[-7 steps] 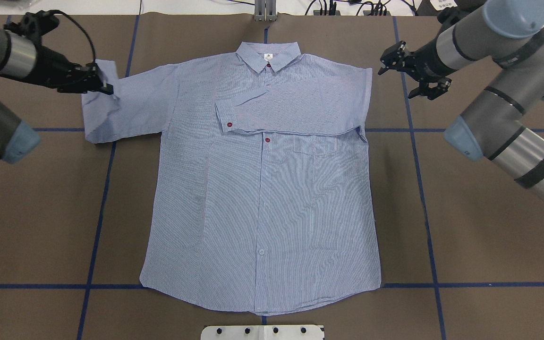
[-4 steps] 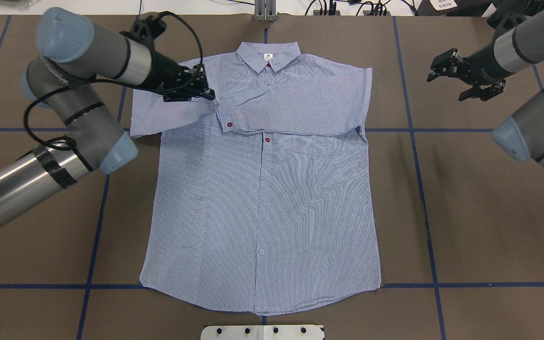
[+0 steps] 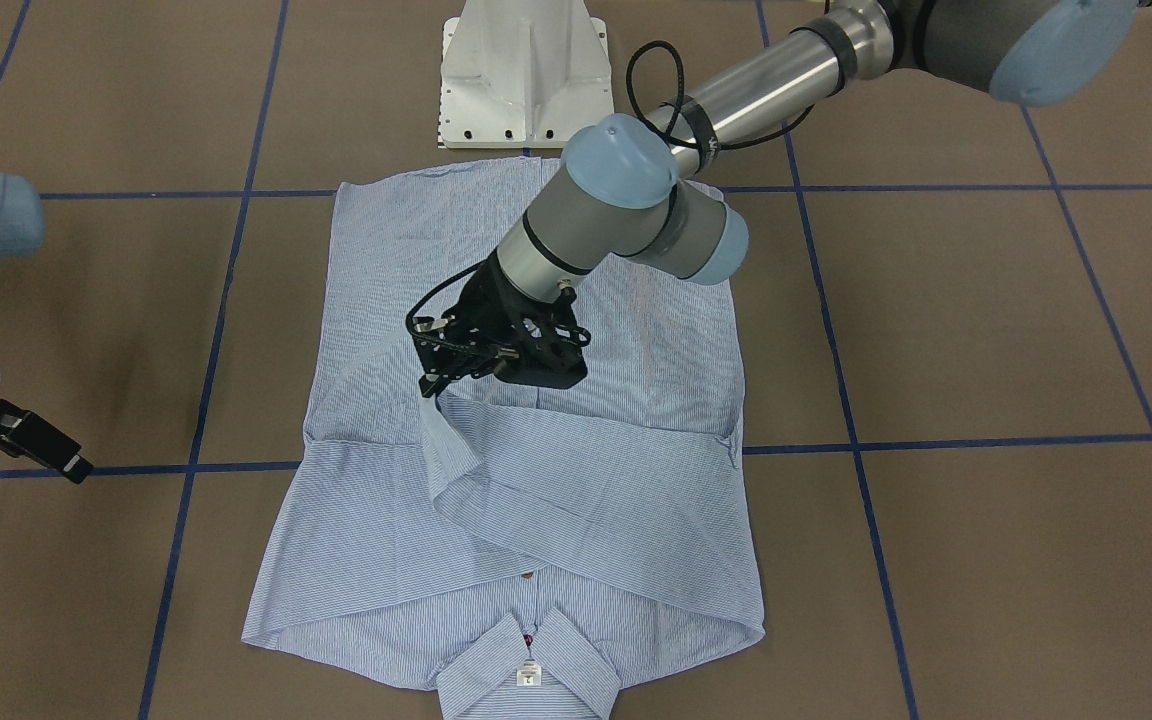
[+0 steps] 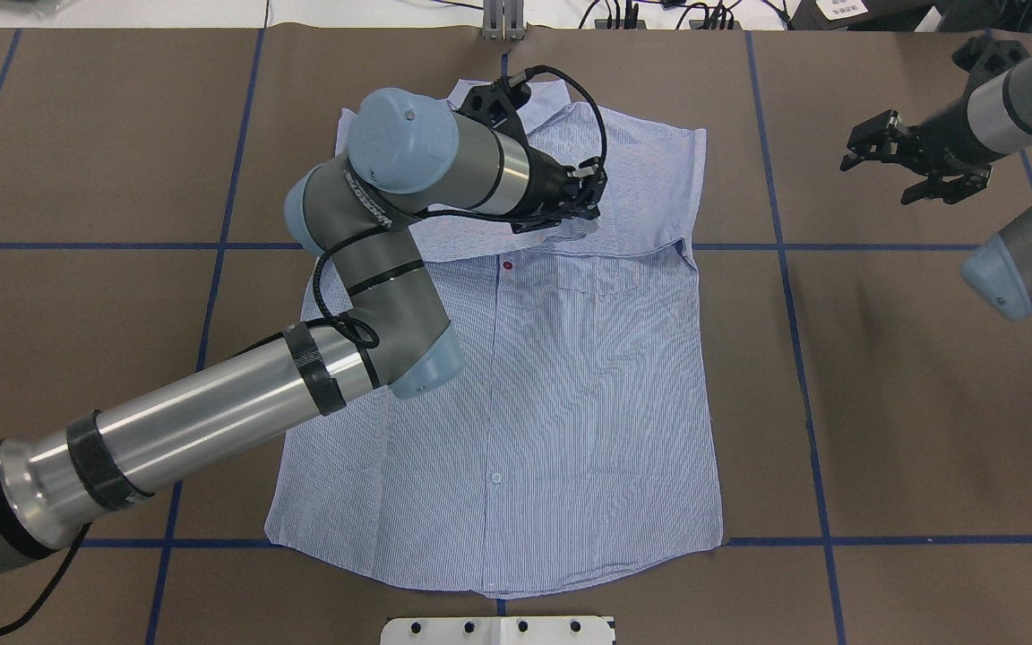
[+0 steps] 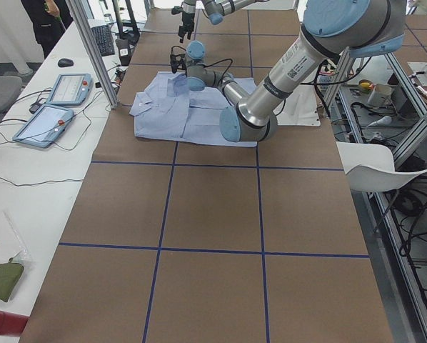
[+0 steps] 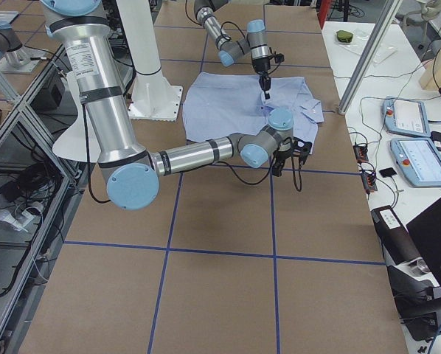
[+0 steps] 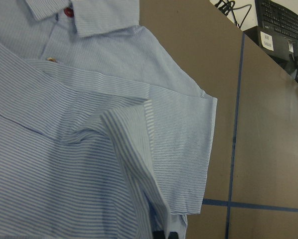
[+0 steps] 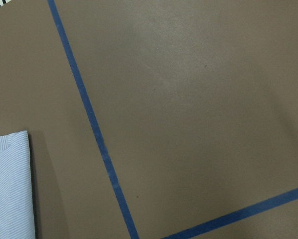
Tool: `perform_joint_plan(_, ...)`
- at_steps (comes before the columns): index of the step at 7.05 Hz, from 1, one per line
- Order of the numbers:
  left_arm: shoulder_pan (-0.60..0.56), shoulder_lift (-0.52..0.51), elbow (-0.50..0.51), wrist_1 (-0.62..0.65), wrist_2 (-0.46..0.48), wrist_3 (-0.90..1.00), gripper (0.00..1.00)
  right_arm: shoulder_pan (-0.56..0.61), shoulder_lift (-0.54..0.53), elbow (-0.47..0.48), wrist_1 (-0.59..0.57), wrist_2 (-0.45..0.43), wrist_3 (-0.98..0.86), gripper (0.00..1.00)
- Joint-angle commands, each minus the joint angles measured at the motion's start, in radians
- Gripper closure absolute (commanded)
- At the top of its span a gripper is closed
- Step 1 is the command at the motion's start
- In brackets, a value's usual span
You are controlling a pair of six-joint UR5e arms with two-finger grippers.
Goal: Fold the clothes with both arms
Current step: 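Fold the sleeve with the left gripper toward the collar while the right arm withdraws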
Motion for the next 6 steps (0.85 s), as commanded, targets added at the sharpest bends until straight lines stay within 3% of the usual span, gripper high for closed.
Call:
perform_joint_plan(1, 0.052, -0.069, 0.067, 0.000, 0.067, -0.030, 0.86, 0.001, -0.008, 0.001, 0.000, -0.001, -0.003, 0.01)
perform_joint_plan(2, 0.063, -0.066, 0.070, 0.000, 0.073, -0.029, 0.57, -0.001, -0.008, -0.002, 0.000, -0.003, -0.003, 0.01)
perform_joint_plan(3, 0.073, -0.068, 0.081, -0.001, 0.108, -0.030, 0.54, -0.001, -0.008, -0.002, 0.000, -0.004, -0.003, 0.01)
perform_joint_plan(5, 0.075, -0.071, 0.078, 0.000, 0.114, -0.032, 0.15, -0.001, -0.005, 0.001, 0.000, -0.004, 0.006, 0.00)
perform_joint_plan(6, 0.072, -0.069, 0.064, 0.003, 0.110, -0.035, 0.08, -0.015, 0.003, 0.020, 0.002, -0.008, 0.033, 0.00)
